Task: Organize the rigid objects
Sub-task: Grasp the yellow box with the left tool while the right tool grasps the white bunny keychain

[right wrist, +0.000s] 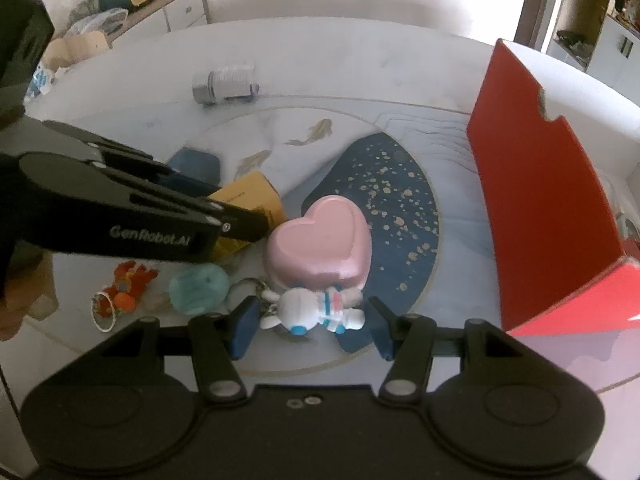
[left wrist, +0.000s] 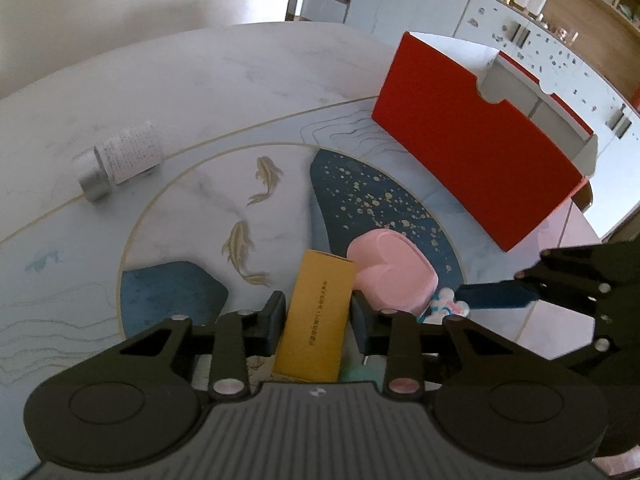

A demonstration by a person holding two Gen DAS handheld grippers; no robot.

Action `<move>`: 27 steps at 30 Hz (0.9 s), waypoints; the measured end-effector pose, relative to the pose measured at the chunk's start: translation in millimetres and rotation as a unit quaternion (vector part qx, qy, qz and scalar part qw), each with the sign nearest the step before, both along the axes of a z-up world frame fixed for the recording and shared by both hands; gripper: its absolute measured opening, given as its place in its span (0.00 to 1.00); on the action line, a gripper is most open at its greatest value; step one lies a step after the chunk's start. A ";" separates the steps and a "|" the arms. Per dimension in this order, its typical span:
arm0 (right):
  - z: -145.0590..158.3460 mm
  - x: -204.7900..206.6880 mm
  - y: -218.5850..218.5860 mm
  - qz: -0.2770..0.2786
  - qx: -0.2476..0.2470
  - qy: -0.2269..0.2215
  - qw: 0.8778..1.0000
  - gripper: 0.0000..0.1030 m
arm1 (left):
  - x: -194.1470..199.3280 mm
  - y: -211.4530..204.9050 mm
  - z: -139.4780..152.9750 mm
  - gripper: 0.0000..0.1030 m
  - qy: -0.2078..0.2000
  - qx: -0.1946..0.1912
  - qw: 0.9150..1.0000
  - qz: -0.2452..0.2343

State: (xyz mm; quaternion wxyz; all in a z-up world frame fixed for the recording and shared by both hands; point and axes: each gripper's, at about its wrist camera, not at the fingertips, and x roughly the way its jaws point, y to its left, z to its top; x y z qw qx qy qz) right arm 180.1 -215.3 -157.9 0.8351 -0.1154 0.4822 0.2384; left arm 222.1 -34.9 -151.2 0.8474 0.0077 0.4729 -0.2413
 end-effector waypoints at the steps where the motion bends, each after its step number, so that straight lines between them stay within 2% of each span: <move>1: 1.8 -1.1 -1.9 -0.003 0.004 0.001 1.000 0.55 | 0.2 0.2 0.3 0.32 0.001 0.000 1.000 0.003; 13: 31.9 -17.9 -28.5 -0.014 0.036 -0.003 0.999 0.55 | -8.4 4.0 13.5 0.28 -0.002 0.000 1.000 0.026; 27: 93.8 -21.9 -76.9 -0.024 0.071 -0.032 0.997 0.55 | -20.2 0.4 39.8 0.28 0.000 -0.010 0.999 0.053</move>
